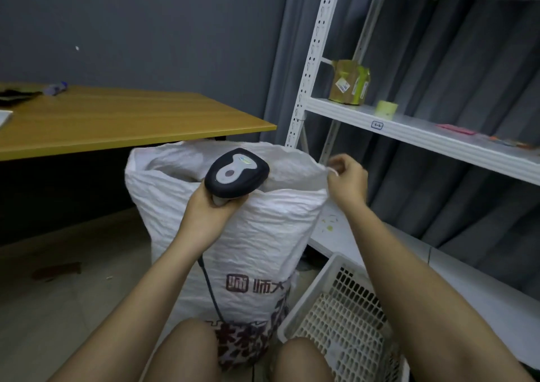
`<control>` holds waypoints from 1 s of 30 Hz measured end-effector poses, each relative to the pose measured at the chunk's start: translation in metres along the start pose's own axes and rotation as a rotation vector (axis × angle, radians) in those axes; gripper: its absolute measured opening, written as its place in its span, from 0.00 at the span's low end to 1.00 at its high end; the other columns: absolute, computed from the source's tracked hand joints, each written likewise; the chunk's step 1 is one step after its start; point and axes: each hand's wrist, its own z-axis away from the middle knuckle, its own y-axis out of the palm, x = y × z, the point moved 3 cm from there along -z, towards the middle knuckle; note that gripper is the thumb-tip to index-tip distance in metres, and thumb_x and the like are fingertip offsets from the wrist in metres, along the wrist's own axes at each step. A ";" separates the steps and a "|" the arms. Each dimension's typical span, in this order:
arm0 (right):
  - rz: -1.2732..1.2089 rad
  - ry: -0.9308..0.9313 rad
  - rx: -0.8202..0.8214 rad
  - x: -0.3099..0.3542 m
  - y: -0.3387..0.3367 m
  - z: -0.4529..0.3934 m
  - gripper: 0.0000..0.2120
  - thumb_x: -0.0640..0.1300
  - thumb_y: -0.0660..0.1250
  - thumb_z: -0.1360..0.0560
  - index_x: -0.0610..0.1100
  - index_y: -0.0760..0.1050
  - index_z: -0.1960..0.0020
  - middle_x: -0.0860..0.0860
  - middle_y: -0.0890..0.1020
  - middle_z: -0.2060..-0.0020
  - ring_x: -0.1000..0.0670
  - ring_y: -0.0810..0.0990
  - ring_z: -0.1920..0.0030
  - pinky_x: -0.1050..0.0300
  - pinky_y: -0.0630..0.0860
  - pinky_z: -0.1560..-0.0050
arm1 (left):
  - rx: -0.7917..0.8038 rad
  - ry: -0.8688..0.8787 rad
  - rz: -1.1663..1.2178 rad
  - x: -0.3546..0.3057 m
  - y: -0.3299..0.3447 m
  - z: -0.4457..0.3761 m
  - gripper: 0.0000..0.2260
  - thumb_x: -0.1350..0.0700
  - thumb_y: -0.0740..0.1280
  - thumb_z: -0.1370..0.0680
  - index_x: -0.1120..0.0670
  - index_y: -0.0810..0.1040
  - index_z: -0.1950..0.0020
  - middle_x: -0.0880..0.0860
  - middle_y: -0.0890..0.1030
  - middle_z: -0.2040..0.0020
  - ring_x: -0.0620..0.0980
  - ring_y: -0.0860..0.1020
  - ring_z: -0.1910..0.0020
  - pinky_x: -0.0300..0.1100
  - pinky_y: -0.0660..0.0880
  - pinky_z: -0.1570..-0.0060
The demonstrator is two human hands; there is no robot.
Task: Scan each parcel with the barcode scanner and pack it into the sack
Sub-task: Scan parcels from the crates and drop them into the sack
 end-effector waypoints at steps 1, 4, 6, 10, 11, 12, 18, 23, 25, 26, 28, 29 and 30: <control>0.011 0.053 0.009 -0.012 -0.004 0.004 0.13 0.32 0.63 0.27 0.45 0.80 0.49 0.48 0.83 0.52 0.48 0.80 0.51 0.59 0.73 0.52 | 0.007 -0.005 0.004 0.000 0.003 0.001 0.17 0.58 0.74 0.27 0.47 0.74 0.43 0.39 0.78 0.51 0.33 0.75 0.53 0.24 0.69 0.57; -0.034 0.190 0.033 -0.039 -0.017 0.011 0.14 0.32 0.62 0.27 0.46 0.80 0.49 0.50 0.81 0.54 0.48 0.79 0.50 0.56 0.74 0.50 | 0.048 -0.021 0.019 0.000 0.016 0.005 0.16 0.58 0.74 0.27 0.45 0.73 0.44 0.38 0.77 0.52 0.31 0.74 0.55 0.25 0.70 0.57; -0.080 0.161 0.035 -0.038 -0.025 0.012 0.15 0.31 0.63 0.27 0.47 0.80 0.48 0.52 0.79 0.59 0.49 0.78 0.55 0.56 0.74 0.54 | 0.073 -0.016 0.031 0.000 0.026 0.008 0.18 0.58 0.74 0.28 0.46 0.73 0.42 0.39 0.78 0.51 0.33 0.74 0.53 0.27 0.70 0.55; -0.198 0.117 0.138 -0.032 -0.033 0.022 0.12 0.33 0.67 0.26 0.46 0.78 0.47 0.50 0.79 0.58 0.50 0.77 0.58 0.56 0.76 0.57 | 0.118 0.027 0.046 -0.004 0.052 0.018 0.20 0.59 0.74 0.28 0.46 0.73 0.40 0.36 0.76 0.50 0.30 0.74 0.52 0.21 0.70 0.56; -0.251 0.133 0.181 -0.031 -0.035 0.025 0.10 0.34 0.67 0.25 0.45 0.77 0.46 0.50 0.78 0.57 0.51 0.77 0.58 0.57 0.77 0.57 | 0.142 0.035 0.046 -0.004 0.059 0.020 0.19 0.59 0.74 0.28 0.46 0.73 0.42 0.36 0.77 0.50 0.31 0.74 0.51 0.22 0.70 0.55; -0.298 0.152 0.217 -0.030 -0.039 0.029 0.09 0.36 0.67 0.24 0.45 0.77 0.46 0.49 0.78 0.55 0.51 0.77 0.58 0.57 0.77 0.57 | 0.168 0.039 0.045 -0.006 0.067 0.023 0.18 0.59 0.74 0.28 0.45 0.73 0.43 0.37 0.77 0.50 0.33 0.75 0.51 0.24 0.70 0.54; -0.442 0.237 0.200 -0.053 -0.074 0.059 0.07 0.40 0.65 0.21 0.46 0.77 0.44 0.51 0.79 0.51 0.52 0.79 0.54 0.54 0.80 0.50 | 0.293 0.037 0.070 -0.005 0.126 0.046 0.19 0.60 0.74 0.28 0.42 0.72 0.45 0.40 0.77 0.49 0.42 0.76 0.45 0.34 0.69 0.48; -0.509 0.371 0.082 -0.125 -0.122 0.096 0.06 0.40 0.65 0.21 0.48 0.77 0.47 0.48 0.79 0.49 0.50 0.80 0.53 0.54 0.80 0.49 | 0.433 0.005 0.063 0.001 0.200 0.079 0.17 0.59 0.74 0.27 0.43 0.74 0.46 0.37 0.78 0.51 0.34 0.75 0.51 0.30 0.71 0.52; -0.478 0.441 0.046 -0.167 -0.144 0.116 0.06 0.40 0.65 0.21 0.49 0.77 0.48 0.49 0.79 0.49 0.50 0.80 0.52 0.54 0.80 0.50 | 0.502 -0.017 0.062 0.007 0.231 0.097 0.17 0.59 0.74 0.27 0.47 0.75 0.41 0.40 0.79 0.50 0.36 0.77 0.50 0.29 0.72 0.53; -0.450 0.483 0.022 -0.190 -0.154 0.126 0.06 0.40 0.65 0.21 0.50 0.77 0.48 0.49 0.79 0.48 0.50 0.80 0.52 0.55 0.80 0.50 | 0.537 -0.034 0.071 0.011 0.246 0.108 0.18 0.59 0.73 0.27 0.50 0.75 0.39 0.42 0.79 0.50 0.36 0.77 0.50 0.26 0.72 0.55; -0.394 0.587 -0.025 -0.240 -0.174 0.150 0.06 0.40 0.65 0.21 0.48 0.77 0.46 0.49 0.80 0.49 0.50 0.80 0.51 0.55 0.79 0.49 | 0.604 -0.086 0.094 0.022 0.273 0.130 0.17 0.61 0.73 0.27 0.51 0.74 0.40 0.40 0.78 0.52 0.31 0.76 0.56 0.22 0.71 0.61; -0.375 0.641 -0.051 -0.266 -0.183 0.164 0.07 0.39 0.64 0.21 0.47 0.77 0.45 0.50 0.80 0.49 0.50 0.80 0.51 0.55 0.79 0.49 | 0.635 -0.105 0.103 0.031 0.287 0.141 0.16 0.63 0.73 0.27 0.51 0.74 0.42 0.40 0.77 0.54 0.29 0.76 0.59 0.21 0.70 0.62; -0.354 0.694 -0.074 -0.292 -0.190 0.179 0.07 0.39 0.64 0.21 0.46 0.77 0.44 0.50 0.80 0.50 0.50 0.80 0.51 0.55 0.78 0.49 | 0.663 -0.124 0.107 0.040 0.299 0.153 0.16 0.64 0.72 0.27 0.49 0.74 0.44 0.39 0.77 0.54 0.27 0.76 0.60 0.21 0.70 0.62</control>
